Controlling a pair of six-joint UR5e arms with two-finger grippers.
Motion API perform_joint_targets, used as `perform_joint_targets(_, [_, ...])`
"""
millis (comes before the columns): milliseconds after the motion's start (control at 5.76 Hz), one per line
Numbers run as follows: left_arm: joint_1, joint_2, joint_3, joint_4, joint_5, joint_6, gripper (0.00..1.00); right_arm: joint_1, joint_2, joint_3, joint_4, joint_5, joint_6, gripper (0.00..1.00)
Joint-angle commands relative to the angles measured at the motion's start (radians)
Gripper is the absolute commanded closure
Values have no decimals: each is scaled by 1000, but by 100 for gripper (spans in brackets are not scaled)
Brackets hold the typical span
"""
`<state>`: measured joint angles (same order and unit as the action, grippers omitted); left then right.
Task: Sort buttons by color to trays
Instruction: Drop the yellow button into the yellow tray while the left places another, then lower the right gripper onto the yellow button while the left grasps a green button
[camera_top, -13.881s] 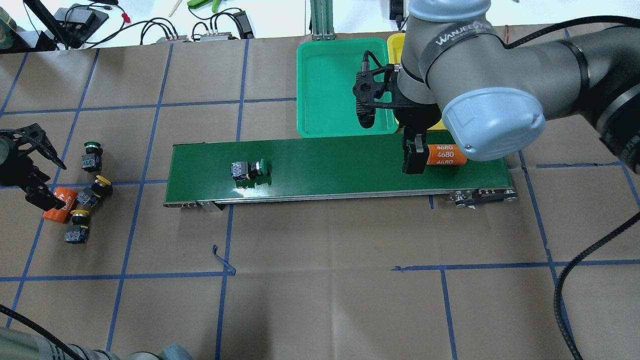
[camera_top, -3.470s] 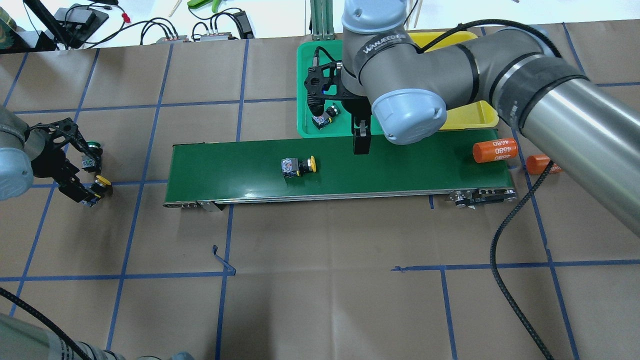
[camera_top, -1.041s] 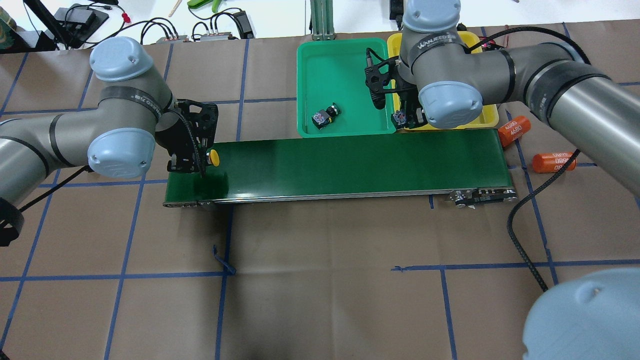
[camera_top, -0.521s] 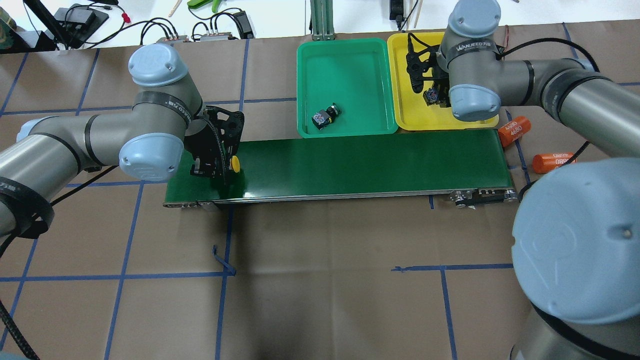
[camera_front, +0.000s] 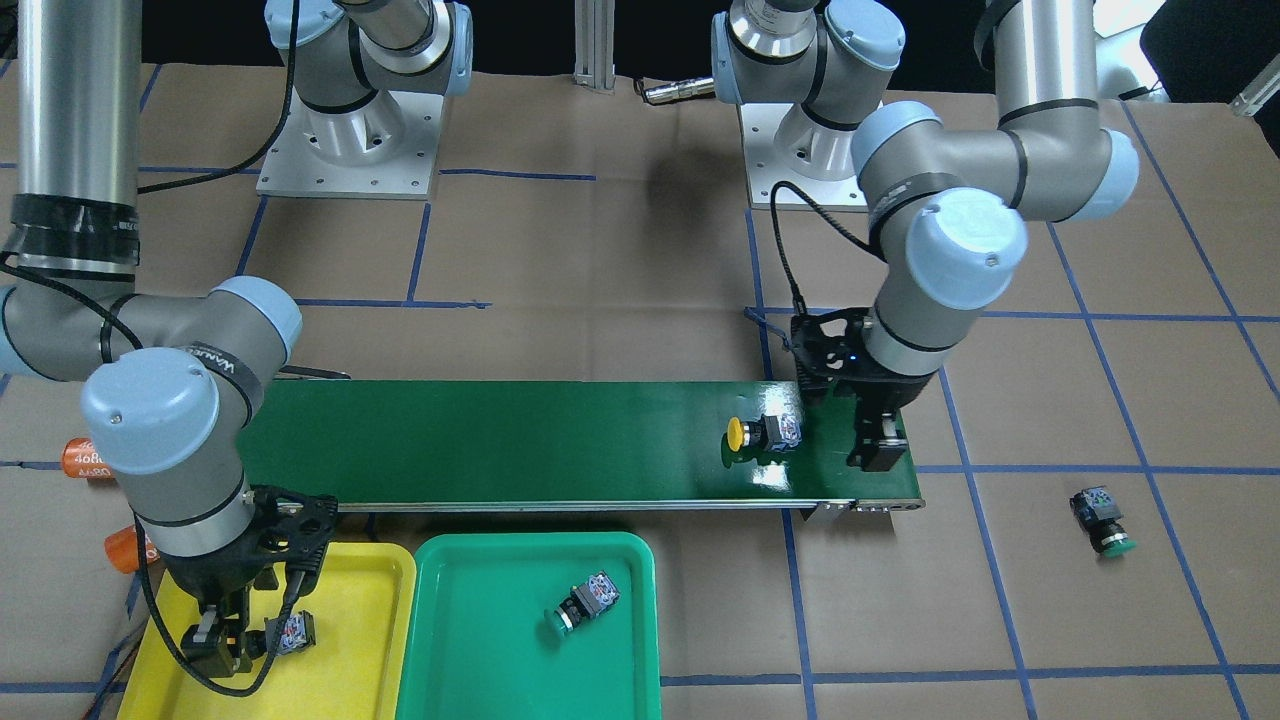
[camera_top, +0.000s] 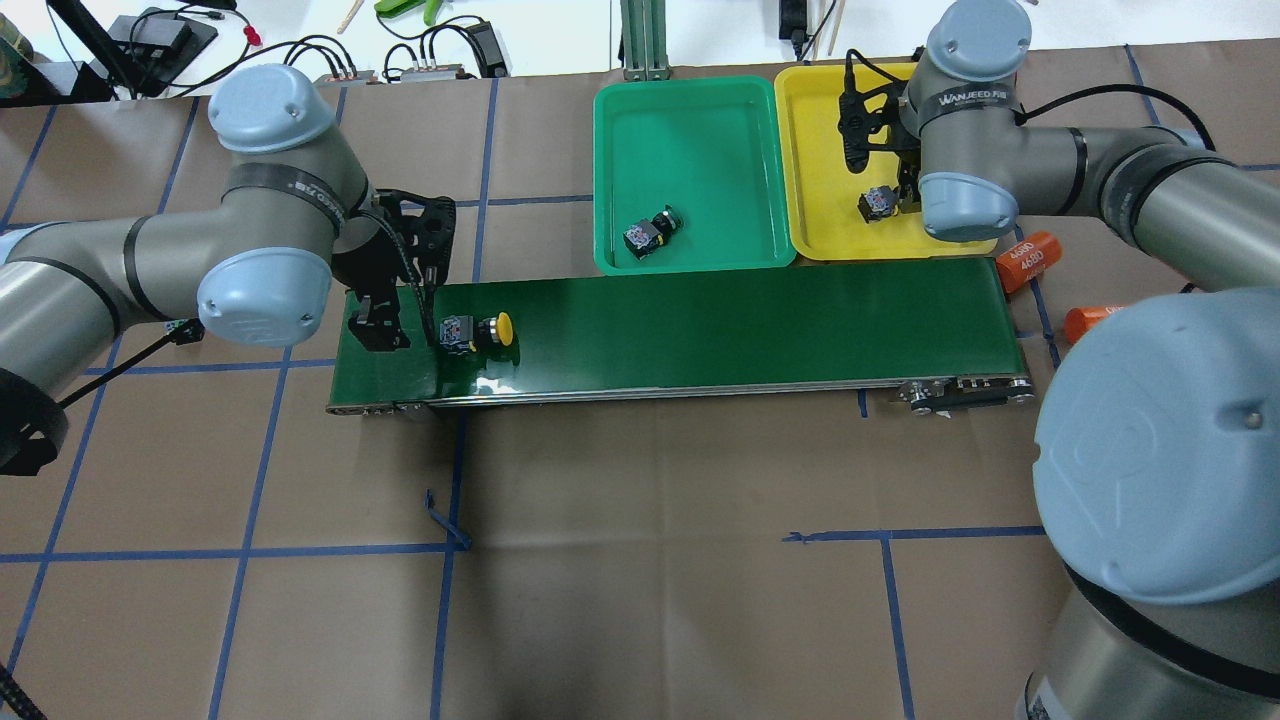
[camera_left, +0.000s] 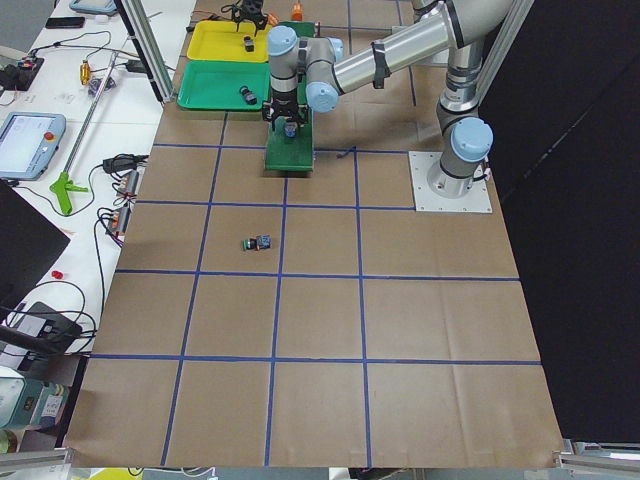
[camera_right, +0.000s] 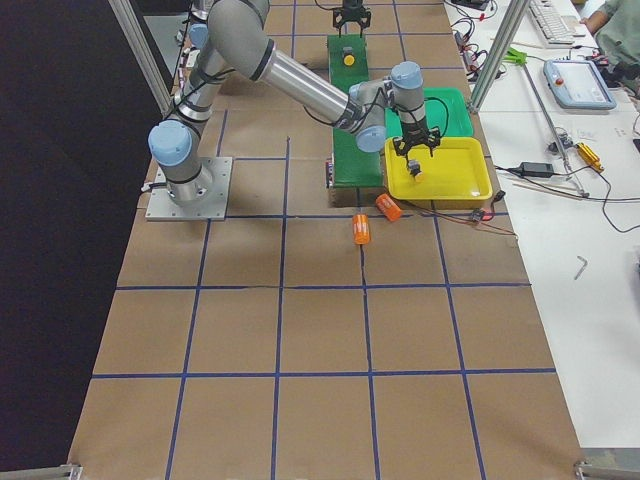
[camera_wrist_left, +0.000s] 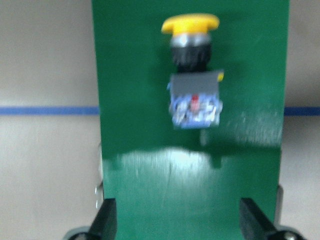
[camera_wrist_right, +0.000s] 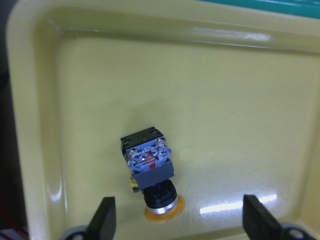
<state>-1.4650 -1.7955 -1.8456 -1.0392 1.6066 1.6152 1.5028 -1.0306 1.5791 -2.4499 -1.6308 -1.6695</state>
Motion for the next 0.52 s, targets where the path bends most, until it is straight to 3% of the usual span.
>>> perform_joint_targets(0, [197, 18, 6, 8, 7, -146, 13, 46, -162, 2, 322, 5, 57, 0])
perform_joint_targets(174, [295, -8, 44, 10, 12, -316, 12, 107, -213, 4, 445, 5, 129, 0])
perform_joint_targets(347, [334, -48, 104, 1, 15, -433, 12, 193, -242, 12, 491, 3, 243, 0])
